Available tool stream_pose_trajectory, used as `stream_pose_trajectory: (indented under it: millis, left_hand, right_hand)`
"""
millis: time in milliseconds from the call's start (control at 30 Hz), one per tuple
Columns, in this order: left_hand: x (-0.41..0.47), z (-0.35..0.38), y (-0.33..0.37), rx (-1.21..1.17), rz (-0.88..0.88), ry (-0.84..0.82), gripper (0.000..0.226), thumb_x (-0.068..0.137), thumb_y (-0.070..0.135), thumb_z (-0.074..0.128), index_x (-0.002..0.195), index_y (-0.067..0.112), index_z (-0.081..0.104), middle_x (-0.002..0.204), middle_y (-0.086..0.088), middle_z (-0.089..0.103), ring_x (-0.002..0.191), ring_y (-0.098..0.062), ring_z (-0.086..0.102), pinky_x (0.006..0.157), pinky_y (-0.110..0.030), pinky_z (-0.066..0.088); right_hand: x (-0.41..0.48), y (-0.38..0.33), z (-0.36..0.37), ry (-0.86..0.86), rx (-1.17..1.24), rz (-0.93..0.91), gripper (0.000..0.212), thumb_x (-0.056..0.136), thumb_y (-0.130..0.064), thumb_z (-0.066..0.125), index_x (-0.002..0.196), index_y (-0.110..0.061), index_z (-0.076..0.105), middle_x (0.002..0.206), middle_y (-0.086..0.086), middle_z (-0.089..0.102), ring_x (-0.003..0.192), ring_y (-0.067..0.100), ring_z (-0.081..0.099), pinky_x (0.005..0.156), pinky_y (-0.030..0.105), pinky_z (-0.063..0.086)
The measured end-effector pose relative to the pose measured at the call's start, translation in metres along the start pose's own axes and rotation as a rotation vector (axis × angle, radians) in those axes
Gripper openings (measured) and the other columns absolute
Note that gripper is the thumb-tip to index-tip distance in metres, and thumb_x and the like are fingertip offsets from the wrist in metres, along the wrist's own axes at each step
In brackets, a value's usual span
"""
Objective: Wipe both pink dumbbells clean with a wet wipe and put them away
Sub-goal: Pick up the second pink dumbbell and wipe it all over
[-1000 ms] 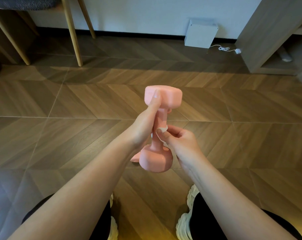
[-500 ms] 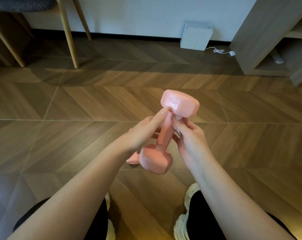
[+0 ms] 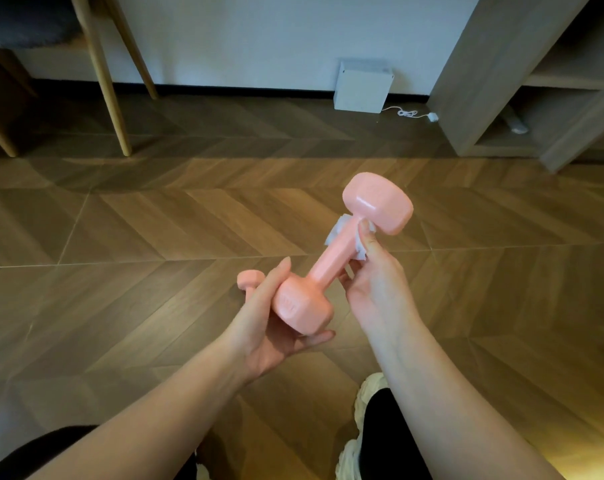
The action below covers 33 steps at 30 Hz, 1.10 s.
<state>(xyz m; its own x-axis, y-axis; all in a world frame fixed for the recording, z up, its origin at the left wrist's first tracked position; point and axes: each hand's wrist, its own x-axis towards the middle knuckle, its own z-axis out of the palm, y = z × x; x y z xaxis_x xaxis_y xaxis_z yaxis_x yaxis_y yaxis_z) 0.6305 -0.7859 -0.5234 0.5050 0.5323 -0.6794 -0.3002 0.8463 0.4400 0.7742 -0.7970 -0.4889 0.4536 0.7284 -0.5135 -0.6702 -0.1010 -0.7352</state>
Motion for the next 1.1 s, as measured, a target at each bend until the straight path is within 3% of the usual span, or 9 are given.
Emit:
stream_pose_trajectory:
  millis: [233, 400, 500, 600, 667, 800, 967, 1033, 1100]
  left_hand:
    - [-0.005, 0.005, 0.004, 0.028, 0.009, 0.037, 0.061, 0.083, 0.044, 0.066, 0.131, 0.013, 0.046, 0.098, -0.016, 0.057, 0.069, -0.028, 0.065, 0.055, -0.038, 0.054]
    - [-0.005, 0.006, 0.009, 0.290, 0.339, 0.109, 0.057, 0.069, 0.047, 0.071, 0.109, 0.011, 0.052, 0.105, -0.019, 0.049, 0.067, -0.023, 0.055, 0.045, -0.031, 0.049]
    - [-0.010, 0.008, 0.010, 0.576, 0.620, 0.141, 0.039, 0.079, 0.031, 0.069, 0.110, 0.020, 0.047, 0.090, 0.004, 0.059, 0.059, -0.013, 0.051, 0.039, -0.019, 0.038]
    - [-0.012, 0.009, 0.012, 0.768, 0.779, 0.154, 0.043, 0.072, 0.034, 0.067, 0.109, 0.032, 0.045, 0.087, 0.030, 0.059, 0.074, -0.002, 0.059, 0.051, -0.019, 0.047]
    - [-0.009, 0.008, 0.014, 0.739, 0.715, 0.130, 0.045, 0.069, 0.041, 0.067, 0.108, 0.029, 0.048, 0.091, 0.021, 0.060, 0.074, -0.004, 0.057, 0.047, -0.019, 0.046]
    - [-0.006, 0.011, 0.023, 0.435, 0.281, -0.012, 0.063, 0.066, 0.054, 0.070, 0.106, 0.007, 0.055, 0.110, -0.022, 0.041, 0.065, -0.025, 0.051, 0.036, -0.025, 0.042]
    - [-0.022, 0.012, 0.043, 0.201, -0.159, -0.157, 0.058, 0.079, 0.055, 0.058, 0.108, 0.005, 0.064, 0.096, -0.024, 0.060, 0.072, -0.037, 0.064, 0.046, -0.033, 0.056]
    - [-0.022, 0.010, 0.043, 0.241, -0.112, -0.159, 0.058, 0.080, 0.055, 0.057, 0.107, 0.004, 0.063, 0.095, -0.025, 0.060, 0.071, -0.037, 0.063, 0.044, -0.033, 0.054]
    - [-0.020, 0.010, 0.038, 0.370, 0.123, -0.085, 0.057, 0.082, 0.055, 0.060, 0.108, 0.005, 0.059, 0.093, -0.022, 0.059, 0.067, -0.029, 0.060, 0.043, -0.031, 0.050]
  right_hand:
    - [0.001, -0.004, -0.001, -0.017, -0.090, -0.015, 0.012, 0.092, -0.028, 0.066, 0.100, -0.021, 0.069, 0.109, 0.003, 0.069, 0.107, 0.020, 0.063, 0.100, 0.037, 0.046]
    - [0.003, -0.007, -0.002, 0.014, -0.019, 0.000, 0.023, 0.090, -0.032, 0.067, 0.108, -0.019, 0.068, 0.120, 0.005, 0.071, 0.115, 0.019, 0.064, 0.101, 0.036, 0.046]
    - [0.000, -0.005, -0.002, 0.032, 0.110, 0.077, 0.022, 0.090, -0.033, 0.067, 0.107, -0.018, 0.067, 0.111, 0.005, 0.073, 0.112, 0.018, 0.063, 0.092, 0.034, 0.046]
    - [-0.002, -0.005, -0.003, 0.033, 0.242, 0.142, 0.032, 0.087, -0.033, 0.069, 0.113, -0.016, 0.065, 0.105, 0.006, 0.074, 0.111, 0.019, 0.062, 0.091, 0.035, 0.045]
    - [-0.003, -0.007, -0.004, -0.003, 0.283, 0.141, 0.039, 0.079, -0.034, 0.072, 0.113, -0.016, 0.066, 0.106, 0.006, 0.073, 0.111, 0.020, 0.061, 0.096, 0.036, 0.044]
    - [-0.007, -0.013, -0.005, -0.095, 0.241, 0.102, 0.048, 0.070, -0.032, 0.071, 0.114, -0.015, 0.065, 0.104, 0.007, 0.069, 0.104, 0.020, 0.062, 0.096, 0.035, 0.043]
    - [-0.007, -0.014, -0.003, -0.129, 0.187, 0.065, 0.063, 0.070, -0.029, 0.073, 0.130, -0.015, 0.060, 0.111, 0.009, 0.069, 0.104, 0.022, 0.065, 0.094, 0.038, 0.047]
    - [-0.008, -0.014, -0.001, -0.119, 0.167, 0.055, 0.069, 0.068, -0.031, 0.074, 0.134, -0.015, 0.058, 0.120, 0.011, 0.068, 0.111, 0.023, 0.064, 0.093, 0.037, 0.049]
    - [-0.008, -0.014, 0.000, -0.081, 0.166, 0.048, 0.071, 0.066, -0.033, 0.075, 0.133, -0.016, 0.058, 0.126, 0.012, 0.067, 0.116, 0.024, 0.063, 0.092, 0.036, 0.048]
